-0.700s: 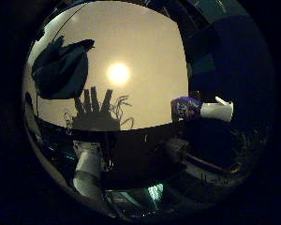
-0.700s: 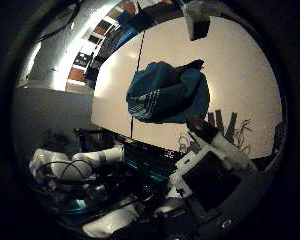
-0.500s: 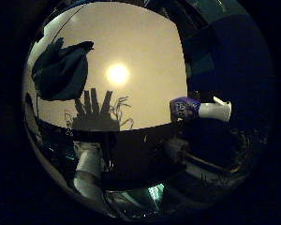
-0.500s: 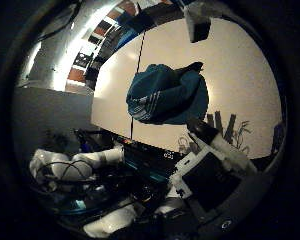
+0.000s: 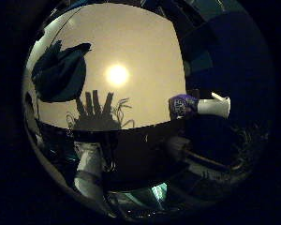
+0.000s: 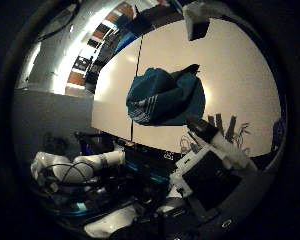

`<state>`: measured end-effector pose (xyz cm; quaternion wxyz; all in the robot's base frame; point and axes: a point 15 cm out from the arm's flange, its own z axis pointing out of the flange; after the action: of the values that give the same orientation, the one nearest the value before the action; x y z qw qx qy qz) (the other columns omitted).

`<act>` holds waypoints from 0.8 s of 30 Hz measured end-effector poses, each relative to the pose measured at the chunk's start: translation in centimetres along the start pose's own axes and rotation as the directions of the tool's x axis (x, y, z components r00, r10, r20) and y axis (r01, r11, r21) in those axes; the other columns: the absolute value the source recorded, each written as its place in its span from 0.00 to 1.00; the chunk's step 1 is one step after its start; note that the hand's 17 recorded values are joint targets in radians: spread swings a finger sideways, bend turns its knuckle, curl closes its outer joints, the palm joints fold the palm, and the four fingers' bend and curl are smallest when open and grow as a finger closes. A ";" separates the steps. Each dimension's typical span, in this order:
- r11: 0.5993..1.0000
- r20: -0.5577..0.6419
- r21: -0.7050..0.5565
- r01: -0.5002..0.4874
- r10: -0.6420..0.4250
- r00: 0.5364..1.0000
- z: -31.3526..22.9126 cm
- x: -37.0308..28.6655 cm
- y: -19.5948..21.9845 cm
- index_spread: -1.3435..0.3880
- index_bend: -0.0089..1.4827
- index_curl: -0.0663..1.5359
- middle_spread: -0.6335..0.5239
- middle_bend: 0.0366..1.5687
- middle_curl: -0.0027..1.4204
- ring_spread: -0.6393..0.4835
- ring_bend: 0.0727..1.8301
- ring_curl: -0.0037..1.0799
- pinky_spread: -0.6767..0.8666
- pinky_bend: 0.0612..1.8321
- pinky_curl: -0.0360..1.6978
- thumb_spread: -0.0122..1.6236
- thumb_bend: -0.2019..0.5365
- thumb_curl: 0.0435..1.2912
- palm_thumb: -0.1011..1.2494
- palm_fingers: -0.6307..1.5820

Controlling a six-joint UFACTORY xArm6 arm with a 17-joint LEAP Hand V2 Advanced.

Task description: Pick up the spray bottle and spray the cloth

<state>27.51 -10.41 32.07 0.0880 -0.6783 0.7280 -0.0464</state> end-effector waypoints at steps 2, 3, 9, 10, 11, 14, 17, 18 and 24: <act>0.999 -0.013 0.013 -0.045 0.045 0.999 -0.5 1.7 0.2 0.53 0.25 0.29 0.50 0.18 0.25 0.71 0.06 0.14 0.65 0.07 0.16 0.60 0.24 0.29 0.78 0.38; 0.998 -0.018 0.019 -0.058 0.058 0.998 -0.8 2.4 0.3 0.53 0.25 0.29 0.50 0.18 0.25 0.71 0.06 0.14 0.65 0.07 0.17 0.60 0.24 0.29 0.78 0.38; 0.987 -0.012 0.068 -0.144 0.146 0.989 -2.4 6.2 1.4 0.54 0.21 0.28 0.51 0.16 0.25 0.71 0.07 0.15 0.66 0.07 0.17 0.61 0.24 0.29 0.75 0.40; 0.984 -0.004 0.080 -0.159 0.160 0.987 -2.6 6.7 1.6 0.53 0.21 0.28 0.51 0.16 0.25 0.71 0.06 0.15 0.66 0.07 0.17 0.61 0.24 0.28 0.75 0.40; 0.979 0.008 0.096 -0.177 0.177 0.984 -2.8 7.3 1.9 0.54 0.21 0.29 0.52 0.16 0.25 0.71 0.06 0.15 0.66 0.07 0.17 0.60 0.24 0.28 0.75 0.41; 0.961 0.028 0.137 -0.239 0.238 0.971 -3.4 9.1 2.8 0.54 0.20 0.29 0.51 0.17 0.25 0.71 0.06 0.16 0.67 0.07 0.16 0.60 0.24 0.28 0.75 0.41; 0.947 0.033 0.174 -0.271 0.269 0.962 -4.2 10.7 3.5 0.54 0.20 0.29 0.51 0.16 0.25 0.71 0.06 0.16 0.66 0.07 0.16 0.60 0.25 0.28 0.75 0.42; 0.943 0.029 0.186 -0.277 0.277 0.961 -4.7 11.1 3.7 0.54 0.20 0.29 0.51 0.16 0.25 0.71 0.06 0.16 0.66 0.07 0.16 0.60 0.25 0.28 0.75 0.42; 0.917 0.024 0.241 -0.317 0.321 0.947 -6.4 13.1 4.5 0.54 0.19 0.29 0.50 0.16 0.25 0.71 0.06 0.16 0.67 0.07 0.16 0.59 0.25 0.29 0.77 0.43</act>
<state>21.00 -23.44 36.64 0.1706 -0.5345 0.8183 -0.1249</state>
